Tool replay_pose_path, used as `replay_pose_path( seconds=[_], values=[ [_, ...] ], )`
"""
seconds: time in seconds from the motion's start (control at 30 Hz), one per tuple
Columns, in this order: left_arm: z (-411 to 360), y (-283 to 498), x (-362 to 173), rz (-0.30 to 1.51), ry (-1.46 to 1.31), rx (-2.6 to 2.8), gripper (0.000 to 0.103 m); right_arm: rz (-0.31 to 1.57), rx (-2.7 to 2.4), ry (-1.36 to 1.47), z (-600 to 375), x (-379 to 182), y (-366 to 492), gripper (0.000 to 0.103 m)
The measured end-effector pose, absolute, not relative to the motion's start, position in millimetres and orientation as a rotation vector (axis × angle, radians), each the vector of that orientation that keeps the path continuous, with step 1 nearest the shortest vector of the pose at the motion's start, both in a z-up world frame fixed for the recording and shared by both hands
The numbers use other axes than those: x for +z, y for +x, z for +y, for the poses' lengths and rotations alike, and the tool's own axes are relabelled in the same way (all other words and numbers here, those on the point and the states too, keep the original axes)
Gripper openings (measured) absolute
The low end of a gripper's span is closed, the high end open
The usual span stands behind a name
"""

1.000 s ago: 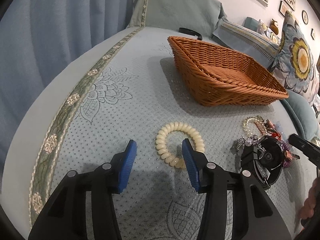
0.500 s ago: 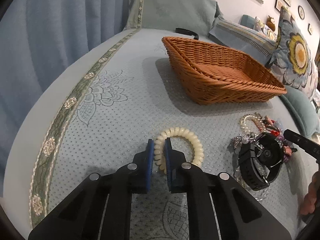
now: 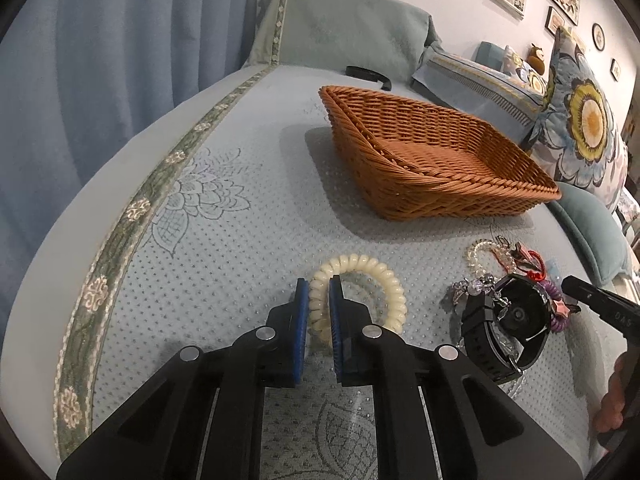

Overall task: Organize jewelry
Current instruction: 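Grasp the cream coil bracelet with the left gripper while the right grasps the light blue hair clip, then carry both items into the wicker basket and open both grippers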

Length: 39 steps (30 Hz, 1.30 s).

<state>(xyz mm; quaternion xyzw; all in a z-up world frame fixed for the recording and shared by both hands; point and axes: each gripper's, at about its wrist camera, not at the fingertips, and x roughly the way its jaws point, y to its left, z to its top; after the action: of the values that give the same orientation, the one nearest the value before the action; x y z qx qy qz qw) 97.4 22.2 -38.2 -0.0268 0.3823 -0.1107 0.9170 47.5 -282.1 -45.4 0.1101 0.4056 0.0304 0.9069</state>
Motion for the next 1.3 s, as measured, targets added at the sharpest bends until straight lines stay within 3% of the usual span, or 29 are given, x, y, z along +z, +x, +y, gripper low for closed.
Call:
replay_pose_path(
  seconds=[0.43,0.7,0.93,1.3],
  values=[
    [18,94,-38,0.776,-0.052,-0.243,0.008,0.845,0.025,0.182,-276,-50,51,0.006],
    [15,74,0,0.639,-0.109,-0.340,0.008,0.681,0.097,0.228,-273,2,32,0.006],
    [-16,119,42,0.591,-0.079,-0.367,0.008,0.628,0.149,0.195,-255,51,91,0.006],
    [-72,220,15,0.745,-0.037,-0.352,0.008,0.879,0.161,0.289,-262,7,209,0.007]
  ],
)
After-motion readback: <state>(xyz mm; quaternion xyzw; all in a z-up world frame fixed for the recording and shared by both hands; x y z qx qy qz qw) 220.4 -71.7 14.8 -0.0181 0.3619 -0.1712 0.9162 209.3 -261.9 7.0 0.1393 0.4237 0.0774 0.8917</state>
